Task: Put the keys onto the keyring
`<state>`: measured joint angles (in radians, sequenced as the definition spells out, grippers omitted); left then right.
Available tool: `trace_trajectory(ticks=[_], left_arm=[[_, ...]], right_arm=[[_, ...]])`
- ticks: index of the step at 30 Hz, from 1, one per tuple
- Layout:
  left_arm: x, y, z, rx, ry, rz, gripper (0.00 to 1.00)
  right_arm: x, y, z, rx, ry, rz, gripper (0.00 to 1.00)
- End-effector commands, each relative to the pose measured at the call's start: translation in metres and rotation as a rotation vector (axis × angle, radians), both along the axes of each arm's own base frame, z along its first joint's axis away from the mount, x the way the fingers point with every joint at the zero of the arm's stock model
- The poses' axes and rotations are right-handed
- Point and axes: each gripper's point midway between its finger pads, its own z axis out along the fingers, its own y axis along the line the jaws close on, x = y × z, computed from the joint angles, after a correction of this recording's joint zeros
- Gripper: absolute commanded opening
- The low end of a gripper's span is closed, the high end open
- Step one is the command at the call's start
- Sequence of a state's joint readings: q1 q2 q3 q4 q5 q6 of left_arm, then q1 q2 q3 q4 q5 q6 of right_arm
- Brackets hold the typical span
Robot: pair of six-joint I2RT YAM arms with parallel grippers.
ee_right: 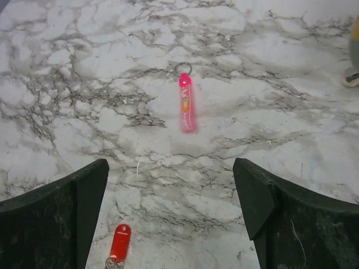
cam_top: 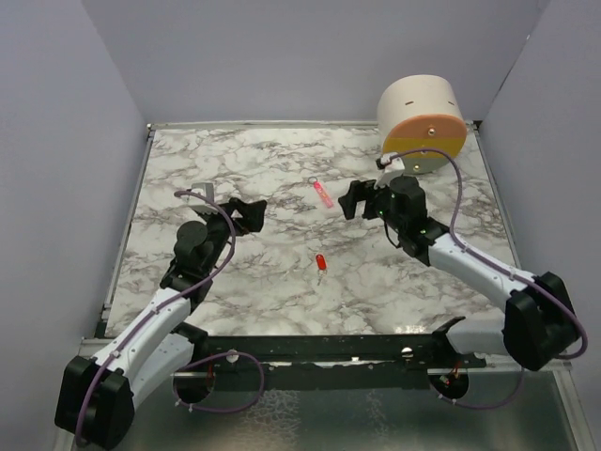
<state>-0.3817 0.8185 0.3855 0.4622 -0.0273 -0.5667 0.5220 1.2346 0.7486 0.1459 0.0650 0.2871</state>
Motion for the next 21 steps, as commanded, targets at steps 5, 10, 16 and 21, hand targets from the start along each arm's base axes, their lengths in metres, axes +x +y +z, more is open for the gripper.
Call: trace_trajectory(ticks=[5, 10, 16, 21], left_arm=[[0.011, -0.013, -0.001, 0.016, 0.022, -0.039, 0.97], [0.014, -0.015, -0.002, 0.035, 0.024, -0.048, 0.96], [0.014, -0.011, -0.001, 0.061, 0.007, -0.034, 0.95], [0.015, -0.008, 0.001, 0.081, 0.0, -0.021, 0.95]], right_arm=[[0.031, 0.043, -0.052, -0.09, 0.133, 0.119, 0.91], [0.069, 0.061, -0.07, -0.176, 0.132, 0.099, 0.91], [0.109, 0.079, -0.092, -0.26, 0.141, 0.084, 0.91], [0.128, 0.083, -0.115, -0.321, 0.182, 0.059, 0.89]])
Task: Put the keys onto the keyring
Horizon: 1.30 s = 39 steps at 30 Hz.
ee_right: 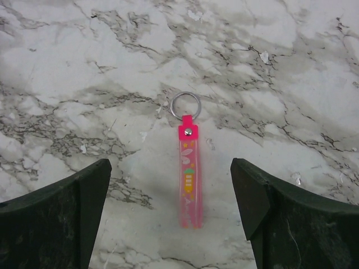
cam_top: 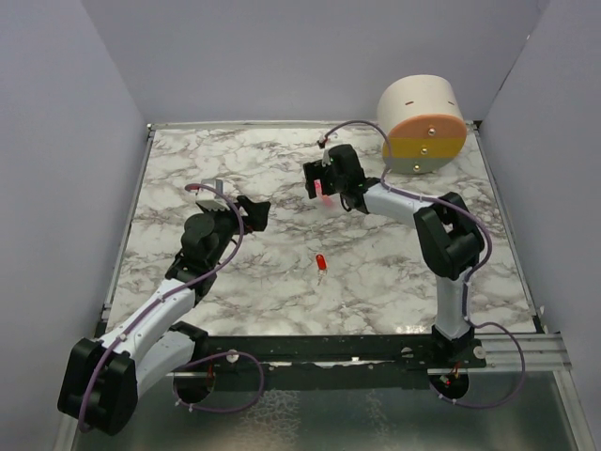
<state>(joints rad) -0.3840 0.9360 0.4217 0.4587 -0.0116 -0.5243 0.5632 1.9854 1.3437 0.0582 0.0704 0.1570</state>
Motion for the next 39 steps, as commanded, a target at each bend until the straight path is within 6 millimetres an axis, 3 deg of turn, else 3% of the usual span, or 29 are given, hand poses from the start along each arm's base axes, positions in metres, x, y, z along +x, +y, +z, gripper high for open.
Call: trace_trajectory(ticks=[1, 15, 24, 30, 36, 39], left_arm=[[0.002, 0.0, 0.023, 0.013, -0.065, -0.002, 0.95], [0.002, 0.003, 0.018, 0.019, -0.053, 0.014, 0.95], [0.002, 0.004, 0.019, 0.017, -0.056, 0.019, 0.95], [0.002, 0.005, 0.018, 0.022, -0.054, 0.026, 0.95], [0.002, 0.005, 0.016, 0.022, -0.05, 0.026, 0.95], [0.003, 0.005, 0.014, 0.026, -0.046, 0.027, 0.95]], right_arm=[[0.009, -0.005, -0.023, -0.098, 0.035, -0.027, 0.87], [-0.015, -0.022, -0.064, -0.139, 0.113, -0.041, 0.72], [-0.025, -0.033, -0.075, -0.156, 0.137, -0.075, 0.59], [-0.031, -0.036, -0.076, -0.157, 0.141, -0.081, 0.5], [-0.027, -0.037, -0.064, -0.153, 0.109, -0.087, 0.4], [-0.024, -0.035, -0.056, -0.148, 0.095, -0.08, 0.23]])
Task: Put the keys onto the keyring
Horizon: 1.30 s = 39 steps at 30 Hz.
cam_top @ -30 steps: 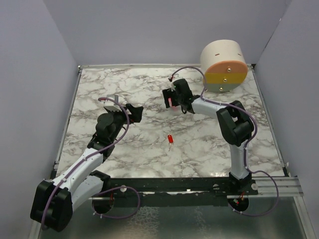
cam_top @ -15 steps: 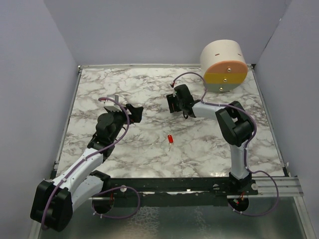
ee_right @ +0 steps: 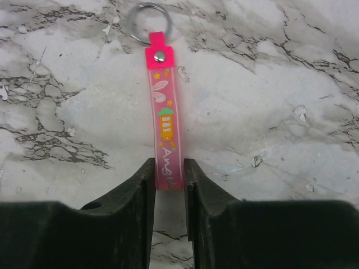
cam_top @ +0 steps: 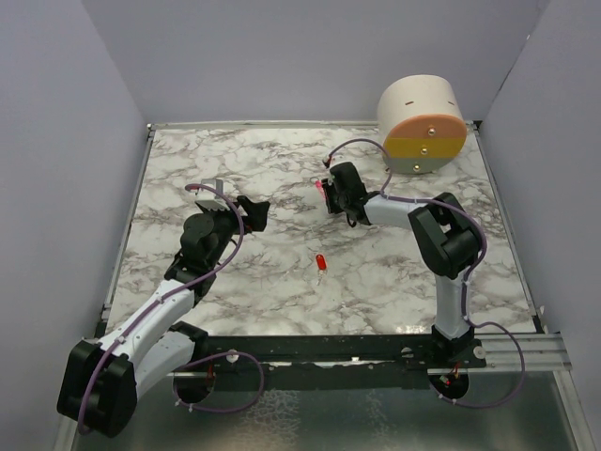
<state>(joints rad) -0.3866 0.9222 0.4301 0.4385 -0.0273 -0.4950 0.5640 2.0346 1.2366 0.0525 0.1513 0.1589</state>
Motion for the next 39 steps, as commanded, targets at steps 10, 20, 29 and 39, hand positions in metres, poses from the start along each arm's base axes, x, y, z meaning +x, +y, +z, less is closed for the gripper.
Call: trace_trajectory(ticks=[10, 20, 29, 39], left_arm=[[0.002, 0.003, 0.011, 0.002, -0.036, 0.018, 0.95], [0.007, -0.008, -0.006, 0.1, -0.018, -0.055, 0.92], [0.002, -0.023, -0.005, 0.113, -0.053, -0.152, 0.89], [-0.011, -0.035, 0.011, 0.082, -0.142, -0.242, 0.86]], right_arm=[[-0.006, -0.001, 0.05, 0.02, -0.061, 0.021, 0.22], [-0.052, 0.007, 0.136, 0.2, -0.06, 0.107, 0.23], [-0.095, 0.007, 0.196, 0.324, -0.098, 0.194, 0.23], [-0.121, -0.002, 0.216, 0.347, -0.123, 0.229, 0.23]])
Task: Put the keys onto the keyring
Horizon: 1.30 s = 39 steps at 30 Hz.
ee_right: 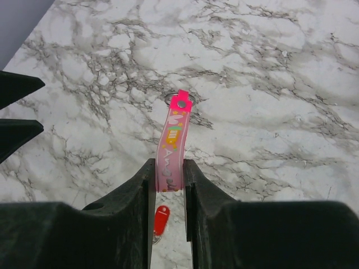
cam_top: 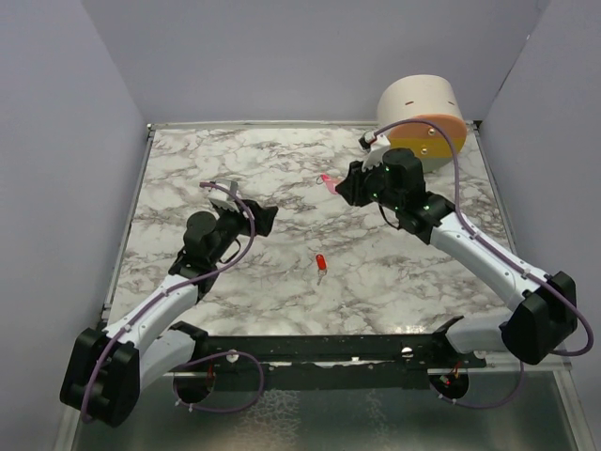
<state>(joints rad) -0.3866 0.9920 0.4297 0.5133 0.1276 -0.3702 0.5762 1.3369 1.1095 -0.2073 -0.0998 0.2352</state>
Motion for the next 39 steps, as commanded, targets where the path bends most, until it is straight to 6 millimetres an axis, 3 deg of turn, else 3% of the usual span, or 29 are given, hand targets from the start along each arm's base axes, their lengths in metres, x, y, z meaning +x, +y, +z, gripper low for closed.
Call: trace_trajectory(ticks=[1, 24, 32, 39], left_arm=[[-0.01, -0.014, 0.019, -0.023, -0.089, -0.093, 0.85], [-0.012, -0.025, 0.015, -0.013, -0.093, -0.151, 0.79], [-0.005, -0.037, 0.007, 0.082, -0.118, -0.212, 0.79], [-0.001, -0.055, 0.014, 0.241, -0.266, -0.3, 0.88]], right_arm=[[-0.017, 0.003, -0.002, 0.008, 0.028, 0.048, 0.23], [-0.023, 0.005, -0.001, -0.022, 0.02, 0.08, 0.23], [-0.024, 0.007, 0.0, -0.094, 0.062, 0.092, 0.22], [-0.032, 0.006, 0.01, -0.104, 0.067, 0.12, 0.22]])
